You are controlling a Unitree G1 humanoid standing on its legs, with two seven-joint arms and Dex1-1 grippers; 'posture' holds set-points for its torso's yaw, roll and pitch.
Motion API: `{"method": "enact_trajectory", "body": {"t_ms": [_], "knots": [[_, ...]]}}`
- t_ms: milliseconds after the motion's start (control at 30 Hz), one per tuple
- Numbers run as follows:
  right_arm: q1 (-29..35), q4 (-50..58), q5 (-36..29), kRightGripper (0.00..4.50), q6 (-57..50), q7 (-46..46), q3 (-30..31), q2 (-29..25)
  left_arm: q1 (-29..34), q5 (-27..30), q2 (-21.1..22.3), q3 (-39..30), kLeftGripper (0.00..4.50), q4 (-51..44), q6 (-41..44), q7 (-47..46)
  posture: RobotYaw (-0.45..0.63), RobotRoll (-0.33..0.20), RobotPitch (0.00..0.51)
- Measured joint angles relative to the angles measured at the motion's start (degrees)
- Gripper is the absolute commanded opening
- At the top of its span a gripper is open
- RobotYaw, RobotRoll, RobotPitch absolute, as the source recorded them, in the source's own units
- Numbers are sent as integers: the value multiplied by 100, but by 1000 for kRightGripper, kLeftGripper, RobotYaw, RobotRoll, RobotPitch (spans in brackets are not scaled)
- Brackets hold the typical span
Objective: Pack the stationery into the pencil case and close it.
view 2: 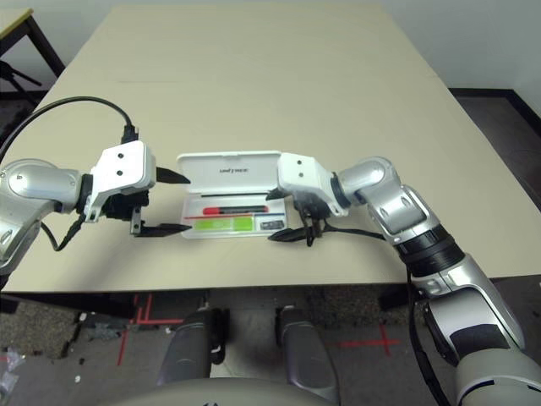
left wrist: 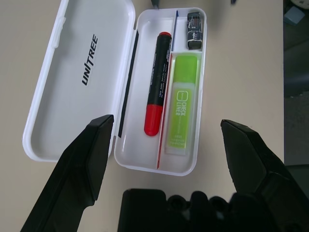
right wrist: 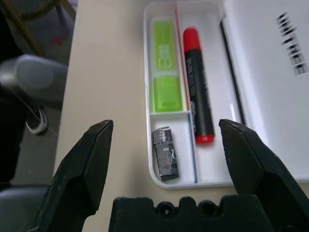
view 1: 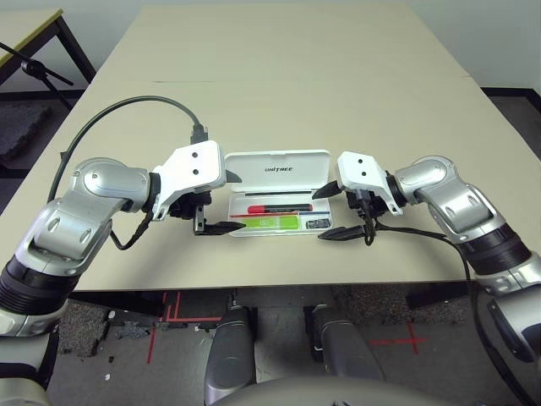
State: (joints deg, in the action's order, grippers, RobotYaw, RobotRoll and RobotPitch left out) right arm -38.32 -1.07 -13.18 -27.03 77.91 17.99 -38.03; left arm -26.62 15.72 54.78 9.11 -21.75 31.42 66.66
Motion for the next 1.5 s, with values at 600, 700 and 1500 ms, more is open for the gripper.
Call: {"method": "enact_trajectory", "body": {"t_ms": [600, 700, 1500], "knots": [[483, -563, -1138, 4437, -949, 820, -1416, -1549, 223, -18, 93, -93, 4500, 282, -184, 1, -10, 0, 130], [563, -532, -1147, 4437, -950, 733, -1431, -1541, 228, -38, 144, -129, 4500, 392, -241, 1, -11, 0, 130], [613, -361, -1193, 4500, -874, 406, -1430, -1300, -18, -1657, 88, -136, 470, 3558, -1429, -940, -14, 0, 110]]}}
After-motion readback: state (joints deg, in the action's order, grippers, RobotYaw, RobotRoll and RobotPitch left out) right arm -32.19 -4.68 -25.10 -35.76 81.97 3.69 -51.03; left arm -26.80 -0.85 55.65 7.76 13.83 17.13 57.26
